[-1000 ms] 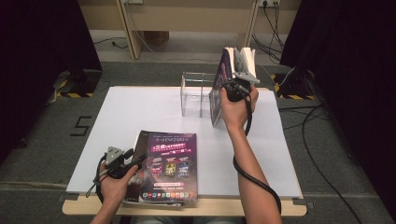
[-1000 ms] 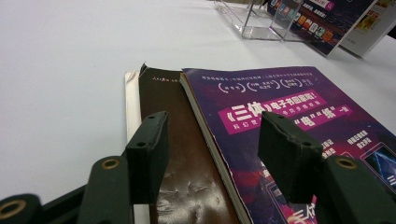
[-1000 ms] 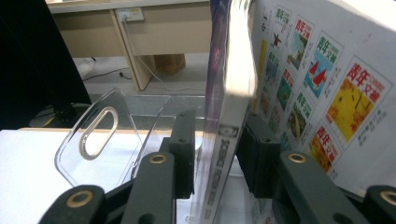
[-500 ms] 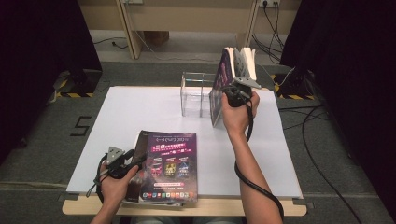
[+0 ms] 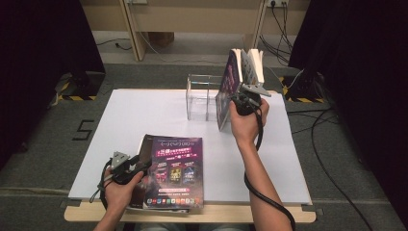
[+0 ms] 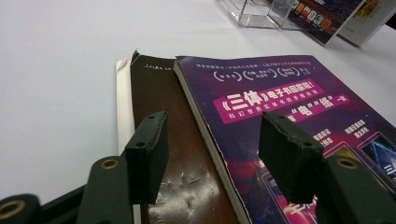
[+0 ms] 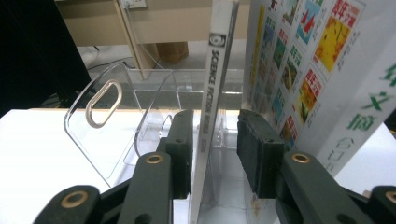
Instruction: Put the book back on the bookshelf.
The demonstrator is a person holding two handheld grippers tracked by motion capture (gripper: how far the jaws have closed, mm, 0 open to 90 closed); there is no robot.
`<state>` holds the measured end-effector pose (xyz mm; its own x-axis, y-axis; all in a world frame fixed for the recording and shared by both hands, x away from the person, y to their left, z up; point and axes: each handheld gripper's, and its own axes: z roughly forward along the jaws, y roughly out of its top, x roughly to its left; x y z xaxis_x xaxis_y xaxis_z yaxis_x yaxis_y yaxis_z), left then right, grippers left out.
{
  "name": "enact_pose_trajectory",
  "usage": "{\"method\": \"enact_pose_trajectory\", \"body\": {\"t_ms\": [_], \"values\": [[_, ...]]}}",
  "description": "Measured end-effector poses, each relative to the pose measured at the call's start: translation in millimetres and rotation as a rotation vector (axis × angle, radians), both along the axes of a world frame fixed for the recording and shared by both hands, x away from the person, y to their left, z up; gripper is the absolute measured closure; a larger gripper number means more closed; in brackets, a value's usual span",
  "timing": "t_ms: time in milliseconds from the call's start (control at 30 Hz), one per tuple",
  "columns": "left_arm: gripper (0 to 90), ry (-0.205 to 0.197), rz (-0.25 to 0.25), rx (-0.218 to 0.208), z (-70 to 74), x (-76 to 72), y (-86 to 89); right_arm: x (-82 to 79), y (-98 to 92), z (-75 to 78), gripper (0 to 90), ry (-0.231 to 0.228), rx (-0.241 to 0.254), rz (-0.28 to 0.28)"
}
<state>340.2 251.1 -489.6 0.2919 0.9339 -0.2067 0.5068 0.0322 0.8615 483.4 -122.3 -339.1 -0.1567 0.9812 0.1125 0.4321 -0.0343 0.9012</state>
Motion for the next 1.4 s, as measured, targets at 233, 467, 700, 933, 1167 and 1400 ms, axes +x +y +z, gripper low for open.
{"method": "enact_pose_trajectory", "body": {"t_ms": [233,467,700,933,1167,1400], "values": [[41.7,0.004,-0.002,0.001,-0.7,0.2,-0.5,-4.8,-2.1,-5.2,66.4,0.017,-0.003,0.009],[41.5,0.008,-0.003,0.0,-1.0,0.3,-0.9,-10.7,-4.0,-9.1,65.2,0.031,0.0,0.022],[41.2,0.015,-0.007,0.001,-1.8,0.6,-1.6,-16.1,-4.4,-14.5,64.3,0.05,0.004,0.037],[40.9,0.026,-0.013,0.001,-2.5,1.0,-1.9,-22.8,-4.3,-21.1,64.0,0.071,0.013,0.048],[40.6,0.037,-0.016,0.0,-3.5,1.7,-1.9,-29.0,-2.4,-32.8,63.8,0.106,0.018,0.068],[40.4,0.048,-0.02,0.005,-4.5,2.0,-2.1,-33.1,2.9,-47.4,63.7,0.147,0.016,0.092]]}}
